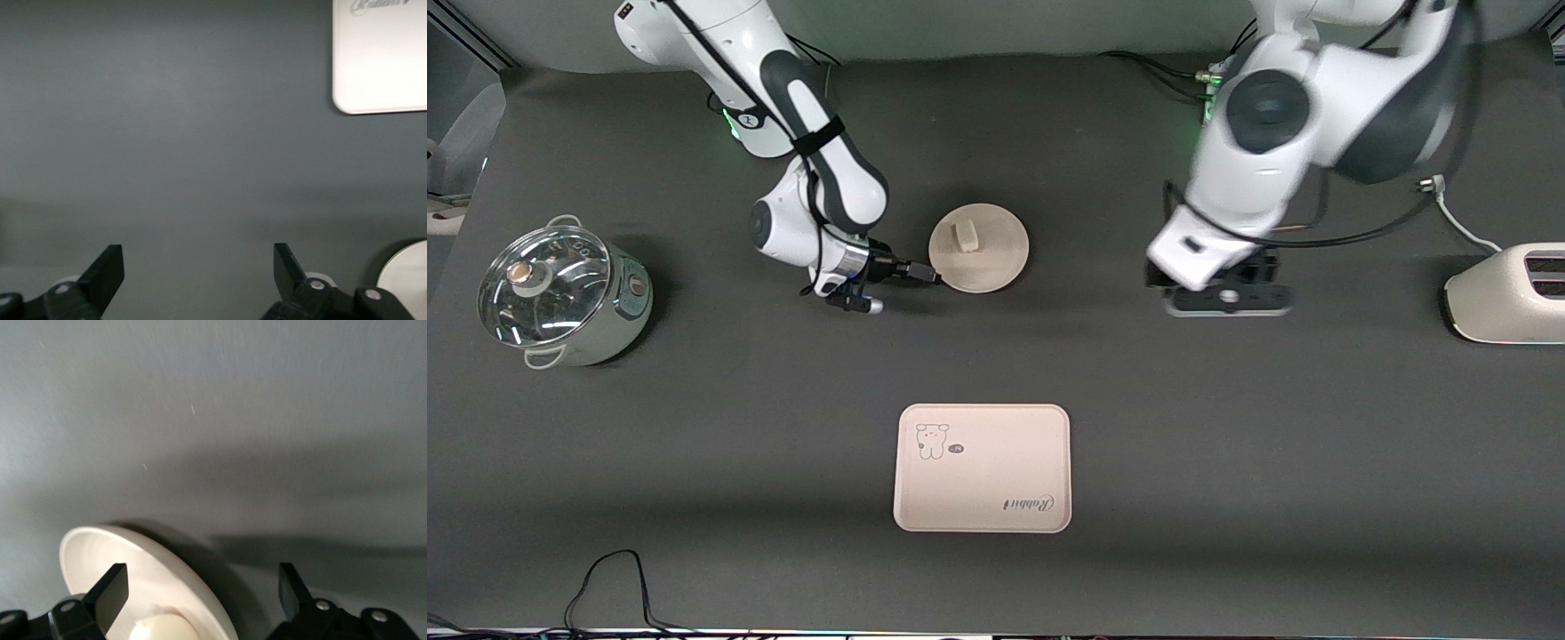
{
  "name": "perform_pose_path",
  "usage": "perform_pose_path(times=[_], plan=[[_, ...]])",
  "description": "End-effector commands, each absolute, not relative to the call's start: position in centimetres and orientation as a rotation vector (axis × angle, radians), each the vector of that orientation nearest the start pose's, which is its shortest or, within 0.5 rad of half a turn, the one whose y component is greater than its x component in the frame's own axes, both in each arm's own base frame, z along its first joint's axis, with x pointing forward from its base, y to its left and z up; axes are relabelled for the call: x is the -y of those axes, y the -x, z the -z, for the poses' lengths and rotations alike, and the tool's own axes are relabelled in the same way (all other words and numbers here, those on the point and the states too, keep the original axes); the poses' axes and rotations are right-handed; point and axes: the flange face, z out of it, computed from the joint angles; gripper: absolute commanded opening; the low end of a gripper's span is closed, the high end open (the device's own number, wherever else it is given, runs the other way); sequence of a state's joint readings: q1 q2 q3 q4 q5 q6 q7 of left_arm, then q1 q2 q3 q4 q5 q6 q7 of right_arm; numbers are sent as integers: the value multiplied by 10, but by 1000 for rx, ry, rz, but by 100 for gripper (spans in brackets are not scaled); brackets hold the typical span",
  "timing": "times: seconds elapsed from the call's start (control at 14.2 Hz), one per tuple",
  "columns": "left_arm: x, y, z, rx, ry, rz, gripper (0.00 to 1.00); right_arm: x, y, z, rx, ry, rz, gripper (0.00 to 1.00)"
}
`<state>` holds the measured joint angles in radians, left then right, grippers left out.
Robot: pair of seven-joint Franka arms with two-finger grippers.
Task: Place bun in plate and plate on tray
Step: 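Raise the left gripper away while the right gripper reaches the plate rim, then grasp the plate rim with the right gripper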
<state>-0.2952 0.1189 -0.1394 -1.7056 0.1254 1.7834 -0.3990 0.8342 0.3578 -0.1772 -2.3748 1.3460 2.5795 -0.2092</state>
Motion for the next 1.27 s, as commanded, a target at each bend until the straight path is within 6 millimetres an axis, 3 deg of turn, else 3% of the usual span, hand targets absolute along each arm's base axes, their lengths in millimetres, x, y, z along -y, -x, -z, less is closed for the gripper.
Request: perform_pose_path(times=[0.0,0.14,0.35,0.49,0.7,0.98,1.2], plan=[[179,-559,-536,-197,3043,-39,100,-294,-362,-160,-486,2597,-227,100],[147,-558,-555,-283,3034,-12,100,-295,-353,-156,-487,2619,-215,100],[90,-557,-572,-197,3037,6,100,-297,-349,-154,-474,2628,-220,99],[51,-560,-571,-202,3038,25,100,-296,-349,-152,-459,2638,-208,83],[44,-551,-567,-219,3034,35,100,-296,-350,-153,-457,2644,-192,53],[33,-549,-563,-179,3051,14,100,-301,-346,-155,-438,2655,-171,0],[26,-544,-562,-156,3077,-25,100,-303,-348,-162,-453,2645,-156,0]])
